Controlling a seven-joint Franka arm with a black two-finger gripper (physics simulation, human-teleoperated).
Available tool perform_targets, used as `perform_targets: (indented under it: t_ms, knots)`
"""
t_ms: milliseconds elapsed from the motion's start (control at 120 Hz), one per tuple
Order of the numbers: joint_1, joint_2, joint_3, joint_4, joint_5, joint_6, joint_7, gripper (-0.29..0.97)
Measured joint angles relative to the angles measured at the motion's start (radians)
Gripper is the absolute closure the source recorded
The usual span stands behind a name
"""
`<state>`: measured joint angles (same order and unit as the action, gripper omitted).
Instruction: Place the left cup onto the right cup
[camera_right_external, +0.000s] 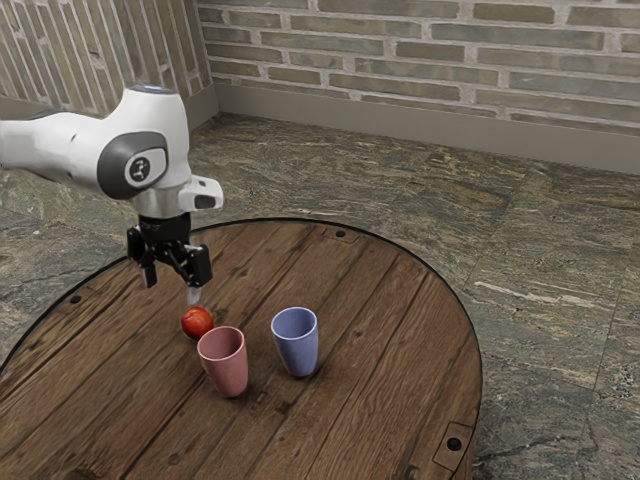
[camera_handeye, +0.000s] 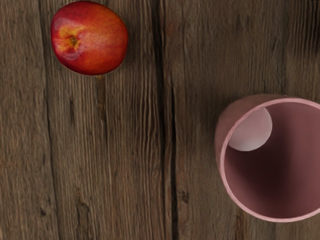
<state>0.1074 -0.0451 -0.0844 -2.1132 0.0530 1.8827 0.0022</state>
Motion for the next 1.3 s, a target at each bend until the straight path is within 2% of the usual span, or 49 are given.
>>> perform_targets:
  t_ms: [292, 625, 792, 900, 1058, 1300]
  knots:
    - [0.02, 0.119, -0.002, -0.057, -0.081, 0.159, -0.05, 0.0]
    - [-0.012, 0.171, -0.005, -0.11, -0.098, 0.248, -0.078, 0.0]
    - [-0.014, 0.164, -0.005, -0.109, -0.084, 0.267, -0.087, 0.42]
    - [-0.025, 0.156, -0.019, -0.108, -0.081, 0.271, -0.091, 0.59]
    - [-0.033, 0.155, -0.033, -0.105, -0.08, 0.279, -0.098, 0.71]
    - [-0.039, 0.131, -0.035, -0.095, -0.079, 0.286, -0.104, 0.77]
